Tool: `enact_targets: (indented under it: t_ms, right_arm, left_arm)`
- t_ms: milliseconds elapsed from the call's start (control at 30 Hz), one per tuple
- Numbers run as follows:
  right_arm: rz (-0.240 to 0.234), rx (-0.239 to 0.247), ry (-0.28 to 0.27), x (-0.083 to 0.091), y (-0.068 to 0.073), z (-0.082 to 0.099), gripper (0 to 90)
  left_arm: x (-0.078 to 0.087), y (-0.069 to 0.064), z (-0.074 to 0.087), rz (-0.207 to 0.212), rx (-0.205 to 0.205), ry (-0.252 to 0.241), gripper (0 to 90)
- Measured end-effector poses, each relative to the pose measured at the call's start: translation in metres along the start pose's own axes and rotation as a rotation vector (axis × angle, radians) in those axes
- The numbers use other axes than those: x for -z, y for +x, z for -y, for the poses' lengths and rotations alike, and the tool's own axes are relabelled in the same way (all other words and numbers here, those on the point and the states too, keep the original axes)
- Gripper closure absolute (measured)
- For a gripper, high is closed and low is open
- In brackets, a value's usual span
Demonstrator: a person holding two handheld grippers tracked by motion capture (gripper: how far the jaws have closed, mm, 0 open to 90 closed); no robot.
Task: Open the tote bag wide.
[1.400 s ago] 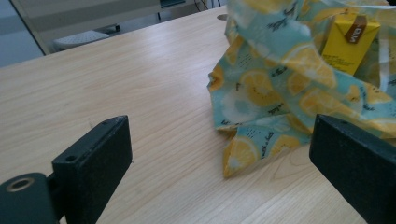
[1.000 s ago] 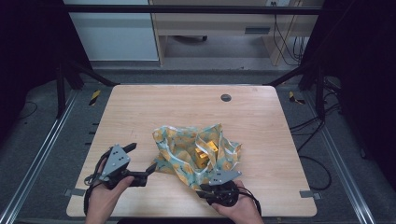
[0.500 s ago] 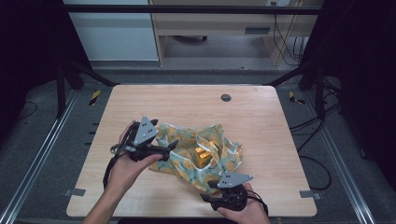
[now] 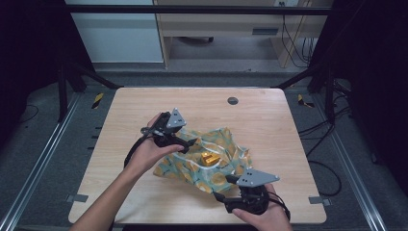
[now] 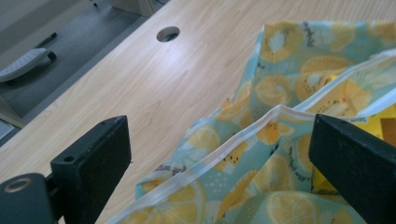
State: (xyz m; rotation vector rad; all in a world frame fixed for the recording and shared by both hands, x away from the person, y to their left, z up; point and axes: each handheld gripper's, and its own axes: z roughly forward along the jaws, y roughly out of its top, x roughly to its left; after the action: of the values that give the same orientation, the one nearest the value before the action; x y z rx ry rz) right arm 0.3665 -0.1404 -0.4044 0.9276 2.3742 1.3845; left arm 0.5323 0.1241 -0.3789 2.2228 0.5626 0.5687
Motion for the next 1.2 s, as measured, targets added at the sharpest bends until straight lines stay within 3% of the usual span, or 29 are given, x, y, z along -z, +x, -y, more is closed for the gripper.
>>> enact_targets:
  t_ms: [100,233,400,467,600,667,700,800,933,1200]
  right_arm:
    - [0.018,-0.01,-0.006,0.004,-0.005,-0.007,33.4]
    - [0.074,-0.026,-0.021,0.011,-0.026,-0.03,31.7]
    - [0.124,-0.031,-0.02,0.013,-0.046,-0.052,30.6]
    - [0.164,-0.036,-0.013,0.011,-0.062,-0.065,30.2]
    - [0.179,-0.044,-0.006,0.007,-0.076,-0.074,26.3]
    - [0.186,-0.054,0.018,-0.003,-0.091,-0.079,23.5]
    - [0.186,-0.054,0.018,-0.003,-0.091,-0.079,23.5]
    - [0.226,-0.097,0.055,-0.021,-0.115,-0.078,26.6]
    - [0.252,-0.145,0.107,-0.04,-0.132,-0.074,32.8]
    - [0.226,-0.162,0.176,-0.064,-0.139,-0.066,42.0]
  left_arm:
    - [-0.004,0.0,0.003,0.014,0.006,0.013,5.0]
    - [-0.01,-0.004,0.014,0.039,0.002,0.035,5.1]
    - [-0.014,-0.004,0.019,0.037,0.008,0.056,5.6]
    - [-0.012,-0.004,0.019,0.036,0.014,0.042,5.9]
    - [-0.001,-0.007,0.015,0.031,-0.001,0.004,6.1]
    - [0.002,-0.007,0.01,0.028,-0.016,-0.008,5.8]
    - [0.002,-0.007,0.01,0.028,-0.016,-0.008,5.8]
    - [-0.009,-0.007,0.012,0.037,-0.02,0.028,5.6]
    - [-0.017,-0.007,0.018,0.043,-0.006,0.047,5.6]
    - [-0.026,-0.008,0.022,0.047,-0.015,0.088,12.1]
